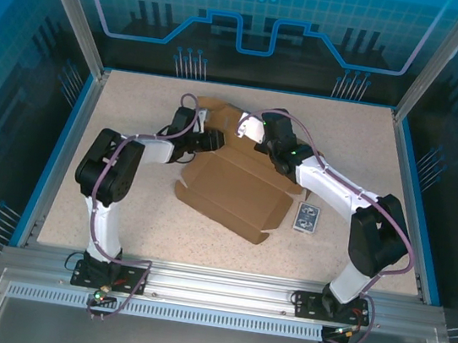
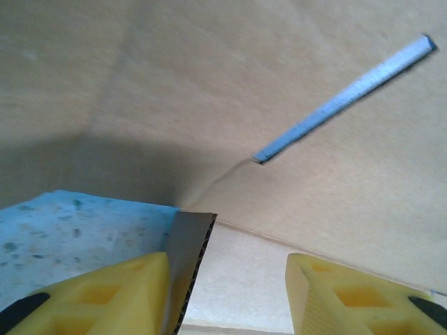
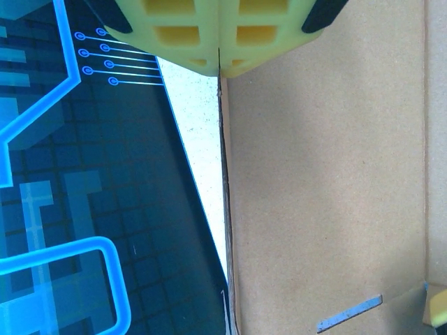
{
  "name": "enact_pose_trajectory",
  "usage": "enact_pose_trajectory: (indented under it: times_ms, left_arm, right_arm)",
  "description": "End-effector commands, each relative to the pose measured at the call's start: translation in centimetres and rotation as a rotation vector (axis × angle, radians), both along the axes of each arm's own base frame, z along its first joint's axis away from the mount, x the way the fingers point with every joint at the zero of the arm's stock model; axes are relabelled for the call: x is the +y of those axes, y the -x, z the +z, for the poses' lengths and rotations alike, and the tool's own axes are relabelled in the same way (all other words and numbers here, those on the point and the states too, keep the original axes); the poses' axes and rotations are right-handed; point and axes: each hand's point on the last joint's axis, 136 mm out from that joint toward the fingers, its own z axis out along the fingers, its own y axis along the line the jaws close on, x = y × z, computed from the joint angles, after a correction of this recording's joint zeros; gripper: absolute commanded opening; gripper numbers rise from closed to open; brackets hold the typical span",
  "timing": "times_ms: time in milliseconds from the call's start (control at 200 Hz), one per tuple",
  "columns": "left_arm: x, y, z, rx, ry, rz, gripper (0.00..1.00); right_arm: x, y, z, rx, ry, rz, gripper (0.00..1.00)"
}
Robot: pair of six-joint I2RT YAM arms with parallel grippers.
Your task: Fold the paper box
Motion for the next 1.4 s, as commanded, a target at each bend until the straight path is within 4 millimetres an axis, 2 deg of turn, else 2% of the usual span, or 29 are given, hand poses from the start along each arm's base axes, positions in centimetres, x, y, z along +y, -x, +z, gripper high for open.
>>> enact_pose_trajectory:
  times_ms: [0,325,520,710,996,1191,1396]
  left_arm:
    - [-2.0,1.0,0.0,-0.006,0.041,-0.073,0.49]
    - [-3.9,1.9,-2.6,0.031,0.034,-0.099,0.49]
    - [-3.8,2.0,-2.3,0.019,0.027,-0.096,0.50]
    - [-2.4,1.8,0.0,-0.029,0.024,-0.068,0.54]
    - [1.3,1.9,4.0,-0.107,0.035,0.000,0.57]
    - [4.0,1.5,7.8,-0.192,0.048,0.048,0.57]
    - [3.2,-0.1,11.4,-0.259,0.043,-0.014,0.58]
  right_arm:
    - [0.6,-0.6,0.7,-0.008,-0.033,-0.007,0.00]
    - [0.9,-0.4,0.2,-0.005,-0.032,-0.006,0.00]
    - [0.9,-0.5,0.2,-0.011,-0.022,-0.008,0.00]
    - [0.6,-0.6,1.0,-0.036,-0.008,-0.006,0.00]
    - [0.5,-0.9,1.3,-0.063,0.049,0.013,0.00]
    - [1.0,-0.9,1.3,-0.073,0.078,0.035,0.00]
    - [1.4,-0.9,1.1,-0.069,0.082,0.044,0.00]
